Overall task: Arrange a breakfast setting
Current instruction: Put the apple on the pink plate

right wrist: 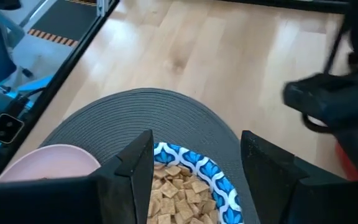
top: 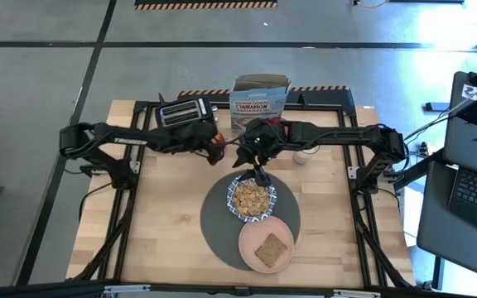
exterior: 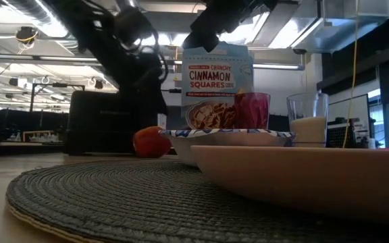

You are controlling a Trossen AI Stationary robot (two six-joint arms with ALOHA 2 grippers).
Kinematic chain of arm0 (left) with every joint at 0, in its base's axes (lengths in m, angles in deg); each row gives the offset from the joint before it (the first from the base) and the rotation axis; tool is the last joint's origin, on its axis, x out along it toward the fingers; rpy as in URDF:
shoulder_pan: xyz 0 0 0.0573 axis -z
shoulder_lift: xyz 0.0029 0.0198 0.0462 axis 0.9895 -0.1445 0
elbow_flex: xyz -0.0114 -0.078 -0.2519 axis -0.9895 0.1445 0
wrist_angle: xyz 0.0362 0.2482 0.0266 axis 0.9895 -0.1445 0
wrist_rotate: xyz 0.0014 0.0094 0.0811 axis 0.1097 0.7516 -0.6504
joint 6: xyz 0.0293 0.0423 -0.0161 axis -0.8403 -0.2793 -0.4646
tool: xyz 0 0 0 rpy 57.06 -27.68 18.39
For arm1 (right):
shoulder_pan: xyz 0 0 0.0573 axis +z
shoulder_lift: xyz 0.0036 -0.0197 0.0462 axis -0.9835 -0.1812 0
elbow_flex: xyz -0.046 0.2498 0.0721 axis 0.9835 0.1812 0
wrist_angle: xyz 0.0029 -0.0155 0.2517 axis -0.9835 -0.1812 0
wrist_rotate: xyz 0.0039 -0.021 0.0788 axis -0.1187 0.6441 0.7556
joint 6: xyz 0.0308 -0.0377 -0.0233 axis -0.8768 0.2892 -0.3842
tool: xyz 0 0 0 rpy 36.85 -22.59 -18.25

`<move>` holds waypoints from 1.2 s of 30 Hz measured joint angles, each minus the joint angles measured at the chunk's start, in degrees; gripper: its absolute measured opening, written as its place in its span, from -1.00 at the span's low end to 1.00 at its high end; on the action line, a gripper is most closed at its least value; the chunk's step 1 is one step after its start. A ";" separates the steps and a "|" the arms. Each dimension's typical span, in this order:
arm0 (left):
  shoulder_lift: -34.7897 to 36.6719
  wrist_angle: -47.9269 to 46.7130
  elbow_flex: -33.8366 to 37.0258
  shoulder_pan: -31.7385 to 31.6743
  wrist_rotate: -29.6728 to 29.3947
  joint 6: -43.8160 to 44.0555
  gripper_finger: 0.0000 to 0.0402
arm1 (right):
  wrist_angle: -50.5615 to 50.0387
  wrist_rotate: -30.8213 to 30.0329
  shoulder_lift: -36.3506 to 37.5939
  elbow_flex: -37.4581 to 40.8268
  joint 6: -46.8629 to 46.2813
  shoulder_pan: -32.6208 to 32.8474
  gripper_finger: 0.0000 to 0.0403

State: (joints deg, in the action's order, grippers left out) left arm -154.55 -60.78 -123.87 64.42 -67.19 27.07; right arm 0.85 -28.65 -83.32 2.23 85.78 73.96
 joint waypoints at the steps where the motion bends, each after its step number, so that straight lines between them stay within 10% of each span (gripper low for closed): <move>1: -1.03 -0.94 -0.84 -0.81 0.54 -1.17 0.81 | -0.28 0.30 0.00 0.00 -0.12 0.00 -0.05; 17: -15.97 -10.80 -10.19 -4.52 9.36 -9.44 0.82 | -3.72 -2.16 5.93 -0.04 0.01 0.35 -0.05; 36: -8.76 -19.40 -10.29 -3.35 6.26 2.19 0.81 | -3.50 -4.94 7.30 -0.04 1.49 0.33 -0.05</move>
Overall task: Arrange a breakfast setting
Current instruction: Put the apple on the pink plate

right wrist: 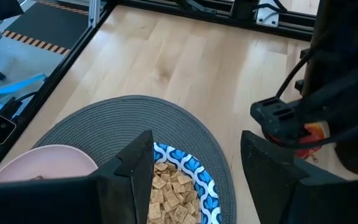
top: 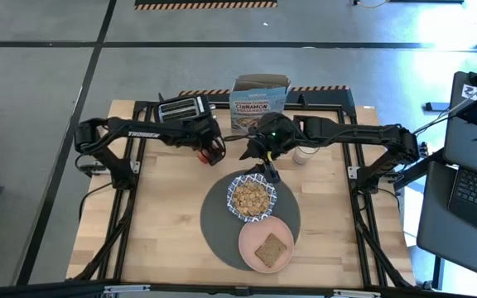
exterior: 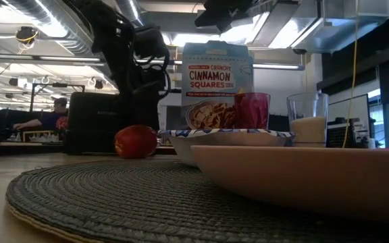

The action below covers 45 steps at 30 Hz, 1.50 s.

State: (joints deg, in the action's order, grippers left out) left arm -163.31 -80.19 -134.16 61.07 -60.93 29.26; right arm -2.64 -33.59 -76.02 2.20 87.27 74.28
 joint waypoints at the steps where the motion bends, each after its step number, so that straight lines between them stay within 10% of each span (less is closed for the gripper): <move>1: 0.36 -1.02 0.02 0.02 -0.05 0.68 0.81 | 0.01 0.00 0.00 0.00 0.00 0.00 -0.05; 32: -4.61 -4.64 -0.04 1.11 5.07 7.88 0.65 | 0.44 -0.09 0.00 0.00 -0.01 0.00 -0.05; 45: -0.08 -0.12 0.24 2.11 17.38 15.01 0.61 | 2.19 -0.39 0.62 0.04 -1.54 0.02 -0.05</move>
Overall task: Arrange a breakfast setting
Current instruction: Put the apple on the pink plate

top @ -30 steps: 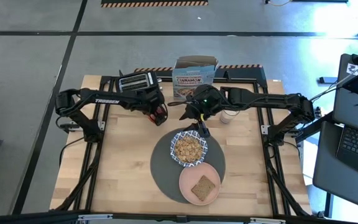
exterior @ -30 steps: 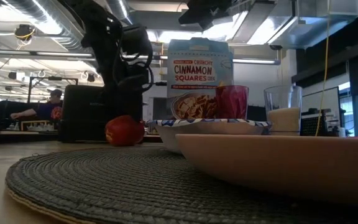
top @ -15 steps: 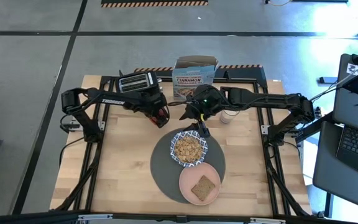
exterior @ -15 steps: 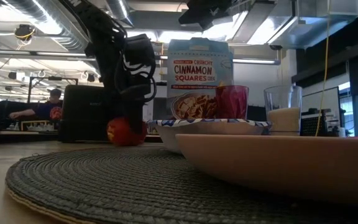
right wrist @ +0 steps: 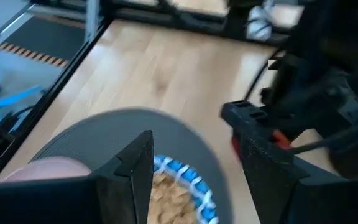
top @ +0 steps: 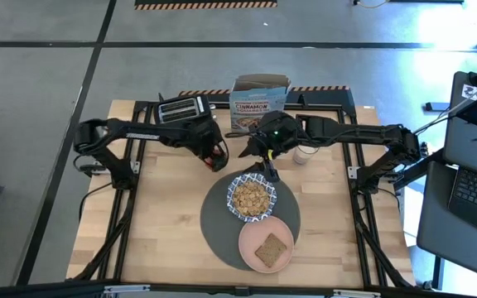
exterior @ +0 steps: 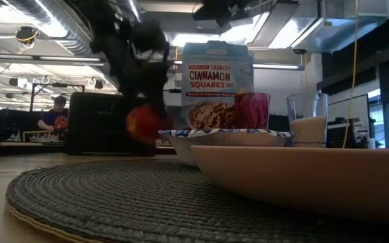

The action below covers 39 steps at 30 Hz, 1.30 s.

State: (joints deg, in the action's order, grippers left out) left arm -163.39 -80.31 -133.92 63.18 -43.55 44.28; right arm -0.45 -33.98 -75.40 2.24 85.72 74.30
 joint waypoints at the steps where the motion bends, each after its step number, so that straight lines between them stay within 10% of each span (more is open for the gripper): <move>1: 1.68 1.02 -0.05 0.47 -0.07 0.40 0.61 | 0.61 -0.68 0.65 0.02 -0.21 -0.02 -0.05; 16: 19.28 34.12 -0.20 21.27 -8.67 -11.32 0.61 | -5.44 -35.57 17.80 -0.04 -6.20 9.79 -0.05; 25: 7.59 53.55 -0.17 35.40 -21.24 -14.56 0.61 | -17.53 -53.19 21.37 -0.07 -22.96 23.65 -0.05; 39: -16.51 81.31 -2.08 52.36 -57.02 -12.23 0.61 | -32.81 -56.91 21.34 -0.04 -29.25 34.08 -0.05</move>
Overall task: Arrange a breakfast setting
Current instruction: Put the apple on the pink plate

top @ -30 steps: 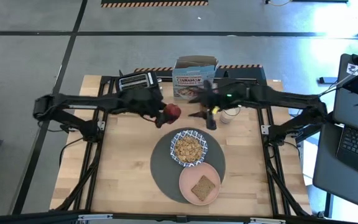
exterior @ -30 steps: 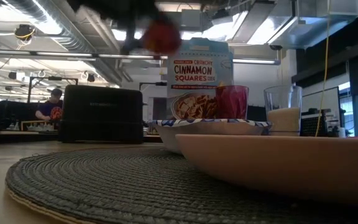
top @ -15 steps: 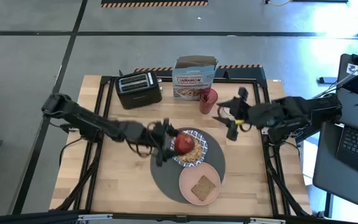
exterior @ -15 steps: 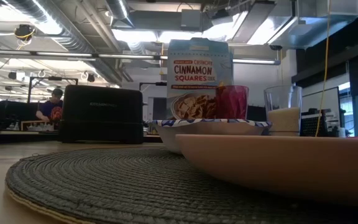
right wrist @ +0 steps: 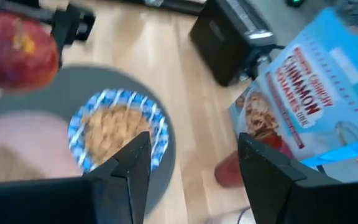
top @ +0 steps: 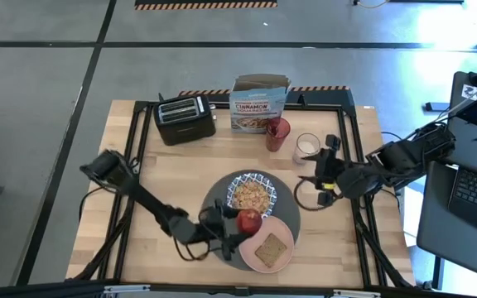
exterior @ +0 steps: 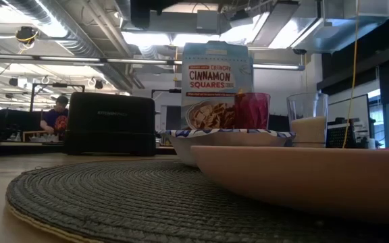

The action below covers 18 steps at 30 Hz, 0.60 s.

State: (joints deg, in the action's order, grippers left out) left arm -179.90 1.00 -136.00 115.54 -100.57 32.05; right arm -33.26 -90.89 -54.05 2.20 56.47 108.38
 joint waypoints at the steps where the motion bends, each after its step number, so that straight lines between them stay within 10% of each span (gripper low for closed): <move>1: -1.84 0.16 -1.39 0.67 -2.02 0.18 0.61 | -1.04 0.86 0.00 0.00 0.51 0.21 -0.05; 18: -29.70 -0.68 -26.05 2.86 -18.92 2.38 0.61 | -2.65 6.38 1.60 0.00 3.80 4.73 -0.05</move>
State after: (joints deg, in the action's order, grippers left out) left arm -209.60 0.32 -162.05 118.40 -119.49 34.43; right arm -35.91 -84.51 -52.46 2.20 60.28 113.11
